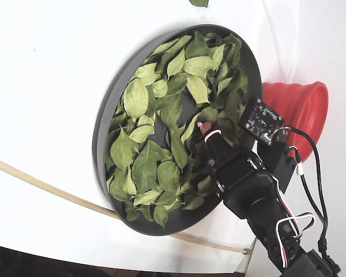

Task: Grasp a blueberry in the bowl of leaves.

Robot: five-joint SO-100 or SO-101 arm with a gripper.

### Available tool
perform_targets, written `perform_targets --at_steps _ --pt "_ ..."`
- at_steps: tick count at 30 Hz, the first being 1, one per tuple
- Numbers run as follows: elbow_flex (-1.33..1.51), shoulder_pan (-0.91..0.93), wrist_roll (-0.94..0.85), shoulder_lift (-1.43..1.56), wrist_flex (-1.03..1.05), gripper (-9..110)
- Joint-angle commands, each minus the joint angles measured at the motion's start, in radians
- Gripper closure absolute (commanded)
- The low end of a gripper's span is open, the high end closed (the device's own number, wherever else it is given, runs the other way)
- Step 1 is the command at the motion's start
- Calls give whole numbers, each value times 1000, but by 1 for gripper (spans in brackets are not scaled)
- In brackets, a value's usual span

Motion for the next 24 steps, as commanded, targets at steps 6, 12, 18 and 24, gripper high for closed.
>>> perform_targets --at_steps 6,12,18,24 --pt "-80 -6 -5 -2 -18 83" --pt "-92 -3 -5 -20 -20 83" --pt "-101 2 -6 -35 -23 84" --pt "-101 5 -11 -52 -38 85"
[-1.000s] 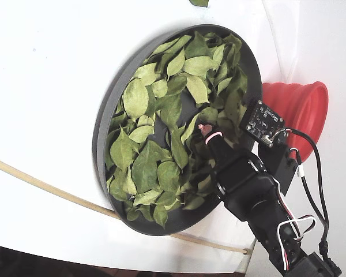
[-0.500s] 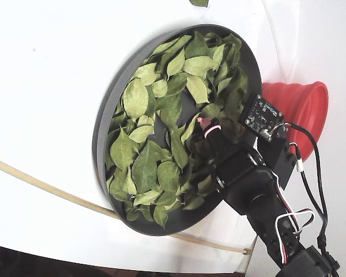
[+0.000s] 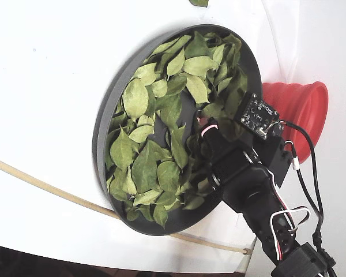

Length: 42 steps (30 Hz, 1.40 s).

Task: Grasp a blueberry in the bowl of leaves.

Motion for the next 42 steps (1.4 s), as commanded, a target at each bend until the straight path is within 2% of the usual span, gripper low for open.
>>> perform_targets --at_steps 1,42 --pt "-44 11 -12 15 -23 86" --pt "54 -9 0 190 -11 89"
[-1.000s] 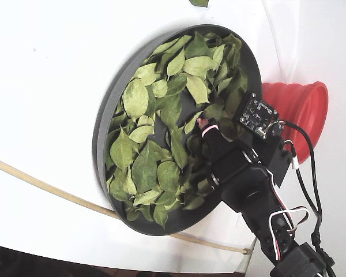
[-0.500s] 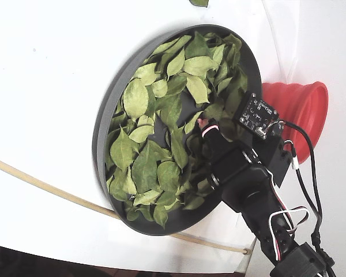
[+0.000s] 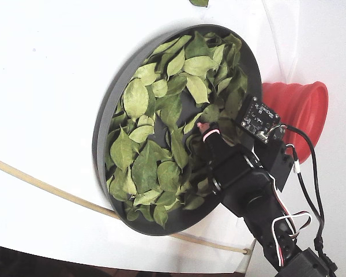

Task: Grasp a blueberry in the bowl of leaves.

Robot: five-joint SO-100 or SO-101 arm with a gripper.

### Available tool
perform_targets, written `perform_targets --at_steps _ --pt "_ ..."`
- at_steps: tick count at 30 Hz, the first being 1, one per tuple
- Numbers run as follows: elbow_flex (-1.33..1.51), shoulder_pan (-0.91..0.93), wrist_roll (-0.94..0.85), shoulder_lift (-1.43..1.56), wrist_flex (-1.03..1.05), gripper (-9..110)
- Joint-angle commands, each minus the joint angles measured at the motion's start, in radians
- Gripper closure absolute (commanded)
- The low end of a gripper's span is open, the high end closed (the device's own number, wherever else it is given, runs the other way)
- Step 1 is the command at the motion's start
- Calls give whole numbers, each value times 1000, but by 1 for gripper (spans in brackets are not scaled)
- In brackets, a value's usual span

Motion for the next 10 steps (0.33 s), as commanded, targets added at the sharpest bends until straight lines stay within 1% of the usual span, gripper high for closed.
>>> perform_targets --at_steps 1,10 --pt "-6 -8 11 133 3 89" --pt "8 -15 17 181 21 89"
